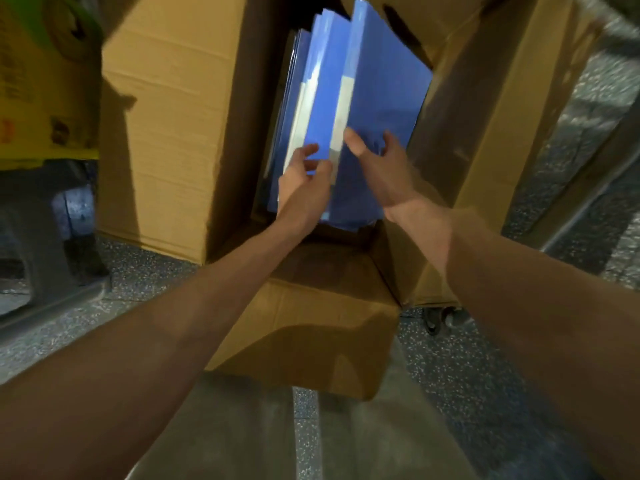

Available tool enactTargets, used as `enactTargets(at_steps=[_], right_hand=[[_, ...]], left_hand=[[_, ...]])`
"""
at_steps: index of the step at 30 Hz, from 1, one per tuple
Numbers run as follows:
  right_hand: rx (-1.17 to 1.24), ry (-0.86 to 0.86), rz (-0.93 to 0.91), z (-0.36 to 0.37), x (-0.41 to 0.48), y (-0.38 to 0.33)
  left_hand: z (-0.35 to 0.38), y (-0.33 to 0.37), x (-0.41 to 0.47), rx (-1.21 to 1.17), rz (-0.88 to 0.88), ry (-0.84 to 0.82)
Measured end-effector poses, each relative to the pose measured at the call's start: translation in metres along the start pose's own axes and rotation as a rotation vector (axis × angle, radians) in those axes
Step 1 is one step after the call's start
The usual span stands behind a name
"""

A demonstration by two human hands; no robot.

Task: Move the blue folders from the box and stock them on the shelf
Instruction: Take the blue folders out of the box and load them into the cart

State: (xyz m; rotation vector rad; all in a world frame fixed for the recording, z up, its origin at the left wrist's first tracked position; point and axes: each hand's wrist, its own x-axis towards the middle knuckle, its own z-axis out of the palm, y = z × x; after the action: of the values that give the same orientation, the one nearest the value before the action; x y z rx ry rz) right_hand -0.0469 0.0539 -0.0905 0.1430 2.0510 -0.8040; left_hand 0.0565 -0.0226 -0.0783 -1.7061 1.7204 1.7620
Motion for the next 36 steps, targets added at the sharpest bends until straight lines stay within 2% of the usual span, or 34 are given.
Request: enactTargets(at_steps=[4, 7, 9, 14, 17, 20, 22, 25, 28, 33, 36], right_hand=[[-0.077, 0.102, -0.077, -0.01, 0.01, -0.004], [-0.115, 0.13, -0.07, -0.02, 0.021, 0.008], [-0.122, 0.105, -0.071, -0.026, 0.023, 0.014], [-0.064, 0.097, -0.075, -0.038, 0.024, 0.026], [-0.049, 0.082, -0.06, -0.039, 0.023, 0.028], [-0.056, 0.071, -0.041, -0.042, 0.02, 0.025], [-0.033, 0.051, 0.0, -0.043, 0.017, 0.022], [-0.037, 0.015, 0.021, -0.039, 0.009, 0.016], [-0.085, -0.017, -0.012, -0.028, 0.003, 0.013], [-0.144, 0.077, -0.085, -0.009, 0.005, 0.012], [-0.222, 0.129, -0.048, -0.003, 0.006, 0.006]], left_hand=[[0.004, 0.008, -0.004, -0.049, -0.026, -0.26], [-0.004, 0.01, 0.012, 0.12, 0.034, -0.172], [-0.013, 0.007, 0.028, 0.273, 0.003, -0.112], [-0.003, 0.0, 0.048, 0.405, -0.096, -0.149], [0.005, -0.003, 0.041, 0.321, -0.051, -0.051], [0.002, -0.007, 0.029, 0.11, -0.017, -0.006], [0.0, -0.002, 0.018, -0.07, -0.074, -0.056], [0.001, 0.009, 0.003, -0.264, -0.23, -0.237], [0.008, 0.005, -0.004, -0.289, -0.293, -0.308], [0.01, -0.002, 0.002, -0.305, -0.354, -0.289], [0.002, -0.004, 0.001, -0.216, -0.337, -0.345]])
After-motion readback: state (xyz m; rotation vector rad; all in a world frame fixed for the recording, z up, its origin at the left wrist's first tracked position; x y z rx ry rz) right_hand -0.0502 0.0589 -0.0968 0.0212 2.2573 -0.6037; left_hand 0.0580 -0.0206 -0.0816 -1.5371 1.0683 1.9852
